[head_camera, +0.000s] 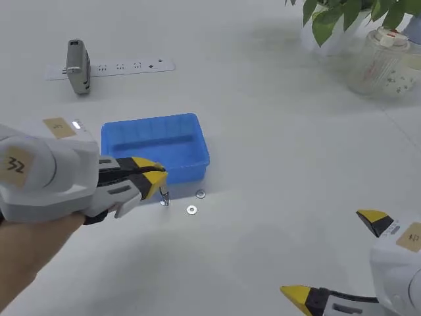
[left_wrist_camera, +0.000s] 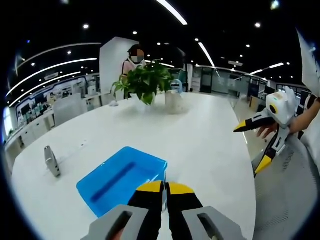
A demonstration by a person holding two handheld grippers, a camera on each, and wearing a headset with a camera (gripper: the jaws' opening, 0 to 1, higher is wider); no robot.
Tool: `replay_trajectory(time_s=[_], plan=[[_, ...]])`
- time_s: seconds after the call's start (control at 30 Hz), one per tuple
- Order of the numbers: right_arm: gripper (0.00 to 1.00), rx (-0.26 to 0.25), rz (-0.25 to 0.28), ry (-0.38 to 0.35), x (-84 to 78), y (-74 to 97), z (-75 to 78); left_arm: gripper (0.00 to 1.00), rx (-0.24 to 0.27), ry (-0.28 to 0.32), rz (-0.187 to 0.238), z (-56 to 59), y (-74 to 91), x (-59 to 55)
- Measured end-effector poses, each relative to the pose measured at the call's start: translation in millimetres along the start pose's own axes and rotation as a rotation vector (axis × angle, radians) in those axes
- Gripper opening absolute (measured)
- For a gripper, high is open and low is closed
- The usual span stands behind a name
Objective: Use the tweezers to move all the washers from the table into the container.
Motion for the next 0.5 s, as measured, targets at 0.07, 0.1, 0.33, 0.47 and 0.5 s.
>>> replay_trajectory(time_s=[0.07, 0.1, 0.33, 0.47, 0.5], plan=[[0.89, 0.001, -0.001, -0.002, -0.1, -0.1, 0.0, 0.00, -0.004, 0.015, 0.005, -0.6, -1.2, 0.4], [0.89, 0.001, -0.001, -0.002, -0.3, -0.1, 0.1, 0.00, -0.002, 0.013, 0.005, -0.7, -1.3, 0.5], [0.88, 0.001, -0.004, 0.001, -0.6, -0.2, 0.1, 0.00, -0.012, 0.021, -0.007, 0.6, -1.7, -4.0], [0.88, 0.001, -0.008, 0.004, -1.2, -0.5, -0.1, 0.00, -0.016, 0.031, -0.018, 0.8, -1.6, -8.1], [0.88, 0.003, -0.010, 0.004, -1.2, -0.6, -0.4, 0.00, -0.017, 0.025, -0.027, 1.2, -1.9, -10.0]])
Point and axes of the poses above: the centre of the closed fingertips' face, and the gripper's own axes: y roughly backward along the fingers, z roughly to its right, x roughly out of its top, the point moved 7 cm from there along y, roughly backward along the fingers
